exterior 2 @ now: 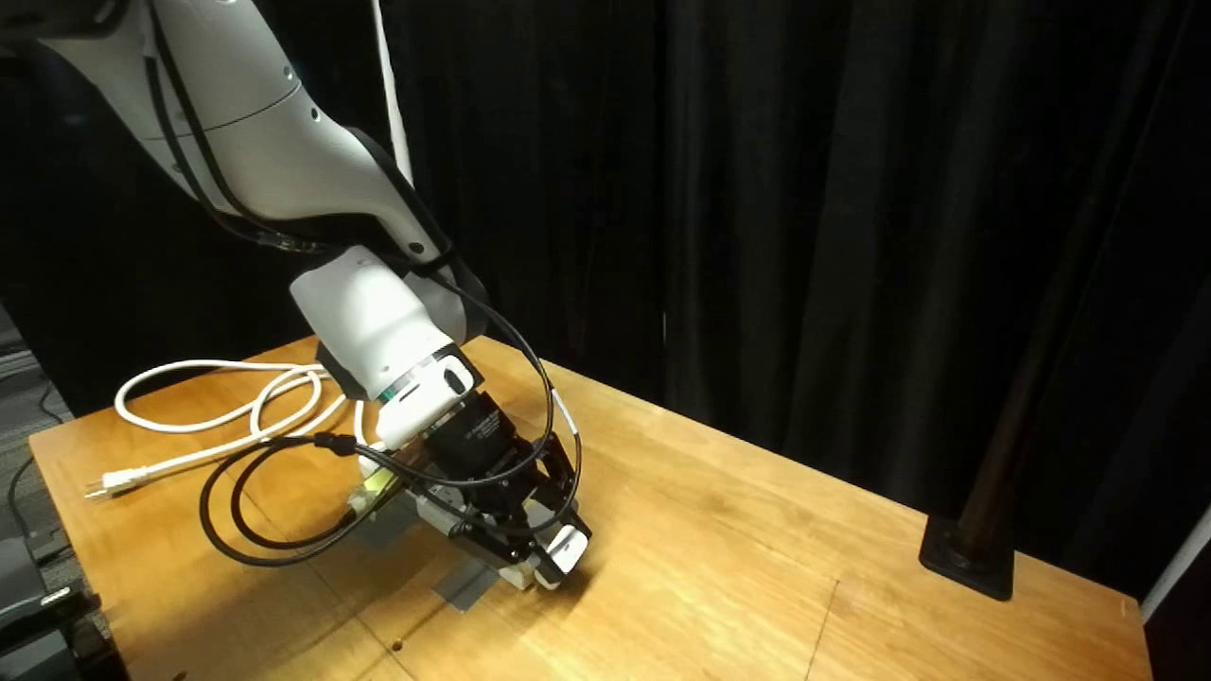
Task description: Plug the USB head into the extension cable
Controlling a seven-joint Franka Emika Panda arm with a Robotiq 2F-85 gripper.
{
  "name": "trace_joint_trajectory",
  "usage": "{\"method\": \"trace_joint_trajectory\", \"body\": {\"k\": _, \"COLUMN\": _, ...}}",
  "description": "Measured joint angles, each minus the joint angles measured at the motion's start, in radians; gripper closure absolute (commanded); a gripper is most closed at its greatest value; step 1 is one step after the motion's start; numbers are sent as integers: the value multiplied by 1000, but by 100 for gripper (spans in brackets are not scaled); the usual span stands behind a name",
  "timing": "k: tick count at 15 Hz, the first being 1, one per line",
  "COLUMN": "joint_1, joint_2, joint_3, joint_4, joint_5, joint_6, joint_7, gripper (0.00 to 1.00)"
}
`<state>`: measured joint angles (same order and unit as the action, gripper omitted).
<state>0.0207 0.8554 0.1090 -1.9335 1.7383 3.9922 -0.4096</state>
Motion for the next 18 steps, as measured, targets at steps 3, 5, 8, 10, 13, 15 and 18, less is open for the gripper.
{"method": "trace_joint_trajectory", "body": {"k": 3, "joint_1": 1, "joint_2": 0, "joint_3": 4, "joint_4": 0, "joint_5": 1, "joint_6": 7, "joint_7": -9, "gripper": 77}}
{"method": "trace_joint_trajectory", "body": {"k": 5, "joint_1": 4, "joint_2": 0, "joint_3": 9, "joint_4": 0, "joint_5": 4, "joint_6": 19, "joint_7": -15, "gripper": 77}}
{"method": "trace_joint_trajectory", "body": {"k": 8, "joint_1": 17, "joint_2": 0, "joint_3": 24, "joint_4": -3, "joint_5": 15, "joint_6": 37, "joint_7": -19, "gripper": 77}}
{"method": "trace_joint_trajectory", "body": {"k": 10, "joint_1": 29, "joint_2": 2, "joint_3": 34, "joint_4": -8, "joint_5": 20, "joint_6": 43, "joint_7": -19, "gripper": 77}}
{"method": "trace_joint_trajectory", "body": {"k": 13, "joint_1": 45, "joint_2": 1, "joint_3": 41, "joint_4": -10, "joint_5": 23, "joint_6": 60, "joint_7": -19, "gripper": 77}}
{"method": "trace_joint_trajectory", "body": {"k": 15, "joint_1": 51, "joint_2": 1, "joint_3": 44, "joint_4": -10, "joint_5": 23, "joint_6": 61, "joint_7": -18, "gripper": 77}}
{"method": "trace_joint_trajectory", "body": {"k": 18, "joint_1": 52, "joint_2": 0, "joint_3": 45, "joint_4": -10, "joint_5": 24, "joint_6": 61, "joint_7": -18, "gripper": 77}}
